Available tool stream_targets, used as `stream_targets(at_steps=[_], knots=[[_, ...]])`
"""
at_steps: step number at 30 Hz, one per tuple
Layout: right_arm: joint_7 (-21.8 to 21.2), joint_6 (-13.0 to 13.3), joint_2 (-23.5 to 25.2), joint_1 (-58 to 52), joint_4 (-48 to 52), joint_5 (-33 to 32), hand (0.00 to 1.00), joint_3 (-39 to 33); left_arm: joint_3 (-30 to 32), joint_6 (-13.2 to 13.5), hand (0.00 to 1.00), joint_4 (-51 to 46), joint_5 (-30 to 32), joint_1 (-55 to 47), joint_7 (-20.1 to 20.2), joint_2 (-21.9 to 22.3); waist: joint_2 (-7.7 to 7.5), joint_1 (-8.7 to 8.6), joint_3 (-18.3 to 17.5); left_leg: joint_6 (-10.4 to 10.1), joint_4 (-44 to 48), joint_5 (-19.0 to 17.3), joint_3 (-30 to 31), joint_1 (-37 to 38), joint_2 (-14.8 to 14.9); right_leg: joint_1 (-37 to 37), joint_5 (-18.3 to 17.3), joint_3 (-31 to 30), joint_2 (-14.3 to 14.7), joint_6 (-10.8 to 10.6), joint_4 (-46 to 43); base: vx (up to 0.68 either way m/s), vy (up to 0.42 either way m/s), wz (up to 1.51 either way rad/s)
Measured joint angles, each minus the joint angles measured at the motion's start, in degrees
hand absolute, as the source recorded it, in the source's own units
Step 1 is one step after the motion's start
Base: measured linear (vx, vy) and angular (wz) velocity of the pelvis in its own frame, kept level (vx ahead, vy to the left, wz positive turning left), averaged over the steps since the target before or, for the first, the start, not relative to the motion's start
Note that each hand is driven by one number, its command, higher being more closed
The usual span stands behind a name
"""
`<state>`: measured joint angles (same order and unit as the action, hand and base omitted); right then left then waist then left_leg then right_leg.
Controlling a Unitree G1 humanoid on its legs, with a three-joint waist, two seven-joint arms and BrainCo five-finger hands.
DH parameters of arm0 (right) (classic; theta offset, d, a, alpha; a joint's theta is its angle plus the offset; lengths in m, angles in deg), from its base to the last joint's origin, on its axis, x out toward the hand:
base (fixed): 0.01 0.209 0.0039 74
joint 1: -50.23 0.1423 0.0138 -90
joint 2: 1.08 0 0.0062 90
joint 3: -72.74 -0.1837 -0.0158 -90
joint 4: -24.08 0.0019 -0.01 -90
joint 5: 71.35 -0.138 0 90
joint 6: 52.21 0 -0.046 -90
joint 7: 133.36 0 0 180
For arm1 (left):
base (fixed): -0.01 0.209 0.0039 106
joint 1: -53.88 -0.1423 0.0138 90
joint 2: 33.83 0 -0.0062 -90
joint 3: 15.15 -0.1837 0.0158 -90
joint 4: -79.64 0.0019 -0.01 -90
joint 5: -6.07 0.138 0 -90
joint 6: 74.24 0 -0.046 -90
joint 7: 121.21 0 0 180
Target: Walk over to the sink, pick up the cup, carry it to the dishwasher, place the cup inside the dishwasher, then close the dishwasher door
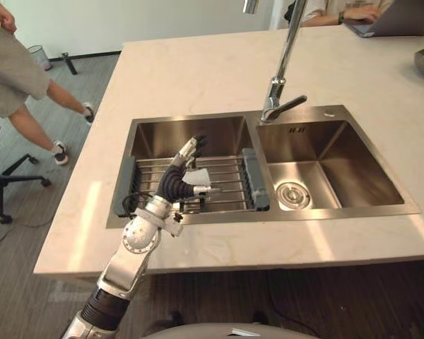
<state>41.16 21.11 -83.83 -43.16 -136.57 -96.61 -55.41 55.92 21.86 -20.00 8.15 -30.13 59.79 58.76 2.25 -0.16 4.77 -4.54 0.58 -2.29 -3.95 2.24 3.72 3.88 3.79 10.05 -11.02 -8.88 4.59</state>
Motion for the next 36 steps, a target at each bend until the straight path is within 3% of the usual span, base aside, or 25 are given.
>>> stream_targets(at_steps=[8, 11, 14, 18, 25, 31, 36], knots=[[0.6, 0.23, -0.9, 0.89, 2.17, 0.67, 0.0, 3.74, -0.79, -1.52, 0.0, 8.46, 14.05, 2.71, -8.78, -5.66, -0.41, -0.39, -0.32, -0.74, -1.82, 0.41, -1.76, 1.49, 1.41, -0.6, 0.11, -0.19, 1.38, 0.71, 0.42, -0.04, -0.037, -0.11], [0.68, 0.22, -0.99, 1.0, 2.25, 0.65, 0.0, 3.74, -0.4, -0.82, 0.0, 11.0, 18.77, 3.57, -12.87, -7.24, -0.4, -0.58, -0.32, -0.95, -1.87, 0.36, -2.37, 1.53, 1.82, -0.92, 0.14, -0.39, 1.73, 0.72, 0.45, -0.01, -0.026, -0.11], [0.71, 0.22, -1.0, 1.05, 2.23, 0.45, 0.0, 3.7, 0.69, 1.05, 0.0, 11.1, 20.78, 4.04, -14.39, -8.18, -0.39, -0.8, -0.32, -1.1, -2.16, 0.23, -2.74, 1.88, 1.97, -0.94, 0.25, -0.09, 1.92, 0.66, 0.47, 0.01, -0.019, -0.1], [0.68, 0.26, -0.99, 1.44, 2.23, 0.48, 0.0, 3.59, 0.05, 1.19, 0.0, 11.45, 20.78, 4.26, -12.46, -9.02, -0.4, -0.91, -0.32, -1.07, -2.55, 0.24, -3.29, 2.09, 1.9, -1.34, 0.7, 0.65, 1.91, 0.58, 0.48, -0.02, -0.008, -0.08], [0.52, 1.85, -0.92, 1.51, 2.23, 0.67, 0.0, 3.68, -5.15, -3.27, 0.0, 14.95, 24.59, 4.22, -6.45, -9.69, -0.41, -1.36, -0.31, -0.89, -2.57, 0.31, -2.92, 2.19, 1.71, -1.33, 1.12, 2.51, 1.78, 0.56, 0.48, -0.03, -0.01, -0.01], [0.5, 1.97, -0.97, 2.26, 2.28, 0.85, 0.0, 6.2, -6.32, -6.01, 0.0, 14.72, 27.1, 5.31, -3.93, -9.64, -0.38, -1.54, -0.33, -0.9, -2.52, 0.35, -2.43, 2.19, 1.72, -1.2, 1.11, 3.05, 1.78, 0.56, 0.49, -0.04, -0.013, 0.04], [0.58, 1.84, -0.97, 2.67, 2.28, 0.82, 0.0, 6.83, -6.63, -6.57, 0.0, 16.17, 29.74, 6.08, -4.08, -9.59, -0.38, -1.83, -0.33, -0.91, -2.53, 0.36, -2.41, 2.19, 1.72, -1.2, 1.1, 3.08, 1.78, 0.55, 0.49, -0.01, -0.004, 0.0]])
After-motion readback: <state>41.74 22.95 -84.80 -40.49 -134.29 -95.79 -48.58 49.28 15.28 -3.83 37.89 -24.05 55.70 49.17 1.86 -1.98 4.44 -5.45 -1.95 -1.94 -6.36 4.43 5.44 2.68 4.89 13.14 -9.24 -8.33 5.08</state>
